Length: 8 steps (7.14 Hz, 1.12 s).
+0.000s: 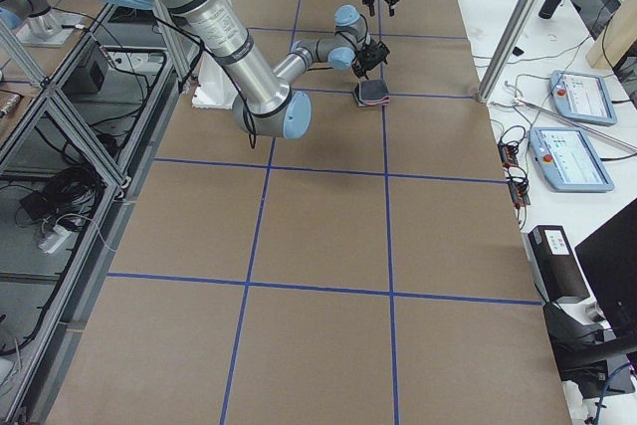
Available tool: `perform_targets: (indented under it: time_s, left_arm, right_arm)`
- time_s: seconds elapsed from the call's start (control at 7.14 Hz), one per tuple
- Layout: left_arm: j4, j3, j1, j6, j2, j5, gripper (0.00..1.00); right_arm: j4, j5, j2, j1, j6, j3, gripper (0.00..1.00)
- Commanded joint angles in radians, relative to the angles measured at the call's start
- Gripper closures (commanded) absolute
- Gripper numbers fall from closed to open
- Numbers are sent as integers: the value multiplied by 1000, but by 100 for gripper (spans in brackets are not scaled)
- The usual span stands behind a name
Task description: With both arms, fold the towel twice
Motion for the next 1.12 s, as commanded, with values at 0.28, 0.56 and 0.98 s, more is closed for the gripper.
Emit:
perform_targets:
  time_s: [0.28, 0.56, 0.98]
  left_arm:
    - [29, -6, -19, 7, -1, -21, 0]
    - [31, -6, -19, 5, -7, -21, 0]
    - [39, -6, -17, 5, -8, -20, 0]
  right_arm:
    - [43, 33, -33, 1, -25, -17, 0]
    - [48, 83, -102, 15, -41, 31, 0]
    - [-7, 168, -106, 63, -42, 107, 0]
